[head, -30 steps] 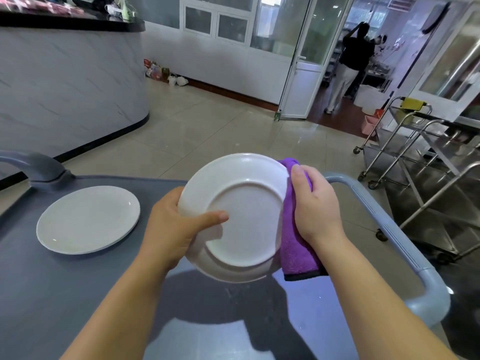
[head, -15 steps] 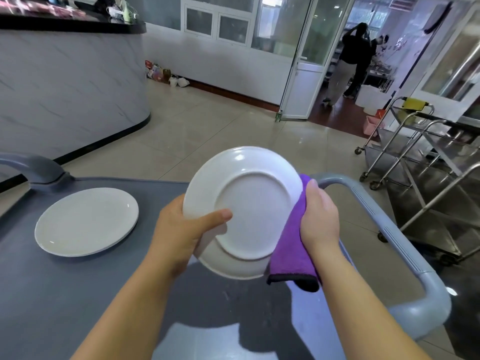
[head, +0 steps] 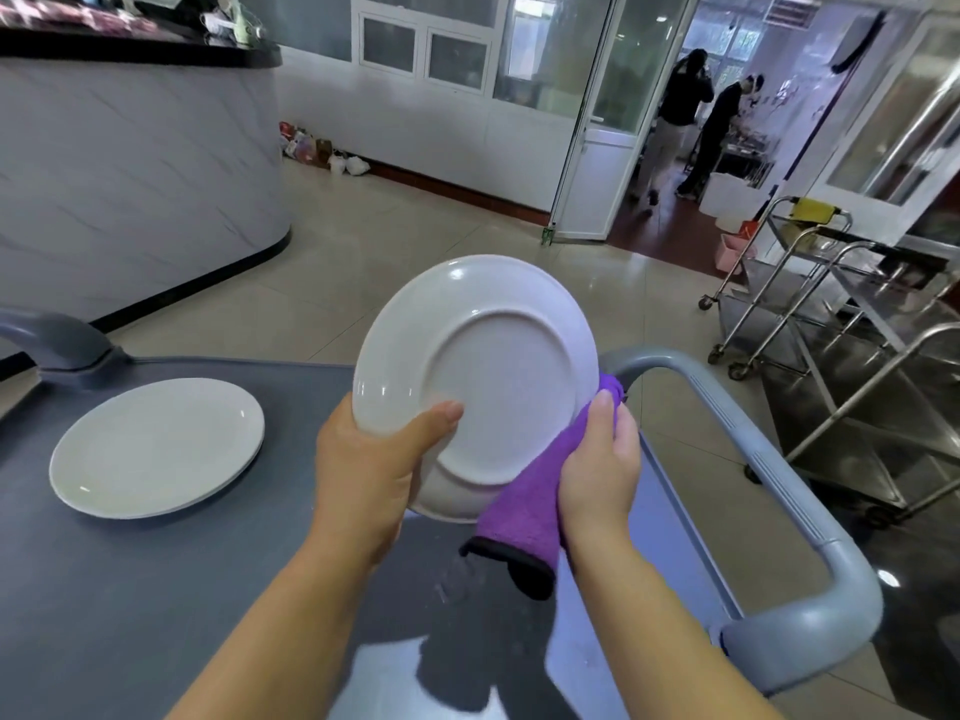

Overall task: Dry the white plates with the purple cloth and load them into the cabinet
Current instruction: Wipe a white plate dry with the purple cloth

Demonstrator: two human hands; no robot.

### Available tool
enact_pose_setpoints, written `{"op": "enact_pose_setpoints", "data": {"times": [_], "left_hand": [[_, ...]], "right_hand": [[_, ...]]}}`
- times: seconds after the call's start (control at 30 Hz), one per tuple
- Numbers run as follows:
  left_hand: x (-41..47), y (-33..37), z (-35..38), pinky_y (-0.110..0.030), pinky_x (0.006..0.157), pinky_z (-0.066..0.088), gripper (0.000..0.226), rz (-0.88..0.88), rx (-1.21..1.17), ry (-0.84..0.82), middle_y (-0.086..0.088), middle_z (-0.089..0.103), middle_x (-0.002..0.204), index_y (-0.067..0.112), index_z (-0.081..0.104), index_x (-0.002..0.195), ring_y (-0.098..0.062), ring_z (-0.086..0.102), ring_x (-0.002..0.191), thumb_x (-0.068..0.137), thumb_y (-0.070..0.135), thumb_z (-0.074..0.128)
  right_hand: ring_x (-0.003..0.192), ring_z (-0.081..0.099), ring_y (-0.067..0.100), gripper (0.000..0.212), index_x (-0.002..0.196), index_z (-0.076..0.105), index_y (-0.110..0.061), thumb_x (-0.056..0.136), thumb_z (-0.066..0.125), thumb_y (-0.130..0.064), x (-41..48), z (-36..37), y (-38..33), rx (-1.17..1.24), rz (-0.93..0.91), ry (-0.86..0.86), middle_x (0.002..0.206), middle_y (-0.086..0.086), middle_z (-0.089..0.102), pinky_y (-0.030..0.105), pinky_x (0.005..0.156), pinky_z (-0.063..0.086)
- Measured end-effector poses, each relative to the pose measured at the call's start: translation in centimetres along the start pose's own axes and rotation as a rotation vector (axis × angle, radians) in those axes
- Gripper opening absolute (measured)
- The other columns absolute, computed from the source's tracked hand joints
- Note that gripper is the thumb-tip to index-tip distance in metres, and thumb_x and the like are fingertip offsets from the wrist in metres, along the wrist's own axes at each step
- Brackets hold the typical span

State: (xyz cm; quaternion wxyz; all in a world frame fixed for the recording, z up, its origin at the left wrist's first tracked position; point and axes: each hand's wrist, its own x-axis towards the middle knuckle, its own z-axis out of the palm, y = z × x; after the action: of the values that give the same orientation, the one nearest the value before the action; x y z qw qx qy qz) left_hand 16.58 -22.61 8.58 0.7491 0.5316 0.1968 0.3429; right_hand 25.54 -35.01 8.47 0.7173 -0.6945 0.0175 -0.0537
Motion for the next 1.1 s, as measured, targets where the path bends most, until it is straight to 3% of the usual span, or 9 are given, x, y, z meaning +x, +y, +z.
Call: {"op": "enact_pose_setpoints", "data": {"times": [0.1,0.23,0.33,0.43,0.6,0.7,0.83,1.0,1.1], "left_hand": [[0.2,0.7,-0.8,-0.036,0.07,0.057,0.061,-0.042,0.036,-0.109,0.0,0.075,0.097,0.024,0.071,0.098,-0.022,0.072,0.09,0.04,0.034,0.086],[0.7,1.5,-1.1,-0.03,0.063,0.057,0.058,0.015,0.08,-0.092,0.004,0.075,0.094,0.029,0.07,0.095,-0.019,0.072,0.086,0.043,0.019,0.091],[0.2,1.4,-0.7,-0.036,0.069,0.057,0.048,0.093,0.082,-0.018,0.007,0.074,0.091,0.04,0.071,0.084,-0.016,0.071,0.085,0.039,0.035,0.087],[-0.7,0.7,0.4,-0.033,0.071,0.056,0.043,0.132,0.004,0.045,0.011,0.074,0.088,0.047,0.071,0.08,-0.012,0.071,0.083,0.039,0.038,0.084],[-1.0,0.1,0.8,-0.04,0.082,0.055,0.06,0.039,-0.098,0.03,-0.002,0.075,0.099,0.023,0.069,0.101,-0.024,0.071,0.095,0.045,0.034,0.086],[-0.2,0.6,-0.3,-0.039,0.08,0.054,0.06,-0.014,-0.083,-0.032,-0.004,0.075,0.099,0.021,0.07,0.099,-0.026,0.07,0.096,0.043,0.034,0.085],[0.2,1.6,-0.7,-0.037,0.071,0.057,0.048,0.068,-0.032,0.005,0.003,0.075,0.09,0.032,0.071,0.085,-0.019,0.071,0.084,0.039,0.034,0.084],[-0.9,1.2,0.7,-0.032,0.072,0.054,0.041,0.143,-0.112,0.116,0.009,0.074,0.085,0.035,0.07,0.083,-0.012,0.07,0.081,0.043,0.035,0.083],[-1.5,0.3,1.4,-0.027,0.073,0.053,0.051,0.116,-0.202,0.125,0.01,0.074,0.087,0.028,0.066,0.093,-0.011,0.07,0.084,0.045,0.033,0.083]], "right_hand": [[0.079,0.056,0.001,0.028,0.1,0.065,-0.018,0.101,0.044,-0.035,2.3,-1.2,-2.2,-0.147,-0.123,-0.133,0.086,-0.012,0.063,0.006,0.061,0.04],[0.079,0.055,-0.015,0.019,0.09,0.061,-0.036,0.1,0.048,-0.028,2.9,-1.7,-4.8,-0.26,-0.32,-0.302,0.088,-0.02,0.065,0.001,0.065,0.037],[0.087,0.057,-0.011,0.014,0.103,0.062,-0.035,0.099,0.048,-0.033,1.6,-1.4,-3.8,-0.144,-0.308,-0.129,0.093,-0.023,0.066,0.007,0.074,0.041],[0.098,0.06,0.0,0.028,0.121,0.059,-0.025,0.101,0.044,-0.036,-0.7,-0.8,-1.5,0.042,-0.176,0.058,0.109,-0.013,0.066,0.016,0.081,0.046],[0.093,0.063,0.008,0.029,0.12,0.06,-0.019,0.101,0.045,-0.034,-1.4,-0.7,-0.7,0.111,-0.012,0.036,0.108,-0.003,0.068,0.025,0.078,0.049],[0.084,0.061,-0.001,0.026,0.114,0.065,-0.014,0.099,0.049,-0.03,1.0,-1.6,-2.9,-0.004,-0.155,-0.084,0.102,-0.004,0.069,0.015,0.072,0.047],[0.078,0.056,-0.015,0.011,0.106,0.061,-0.026,0.098,0.053,-0.025,2.3,-2.1,-5.4,-0.142,-0.31,-0.246,0.093,-0.018,0.064,0.002,0.067,0.04],[0.105,0.06,0.002,0.031,0.126,0.057,-0.024,0.1,0.047,-0.037,-0.8,-0.7,-2.5,0.065,-0.175,0.003,0.114,-0.012,0.065,0.021,0.089,0.047],[0.1,0.064,0.009,0.031,0.125,0.056,-0.022,0.101,0.044,-0.036,-2.7,-0.1,-0.7,0.158,-0.024,0.018,0.111,-0.005,0.067,0.023,0.08,0.051]]}}
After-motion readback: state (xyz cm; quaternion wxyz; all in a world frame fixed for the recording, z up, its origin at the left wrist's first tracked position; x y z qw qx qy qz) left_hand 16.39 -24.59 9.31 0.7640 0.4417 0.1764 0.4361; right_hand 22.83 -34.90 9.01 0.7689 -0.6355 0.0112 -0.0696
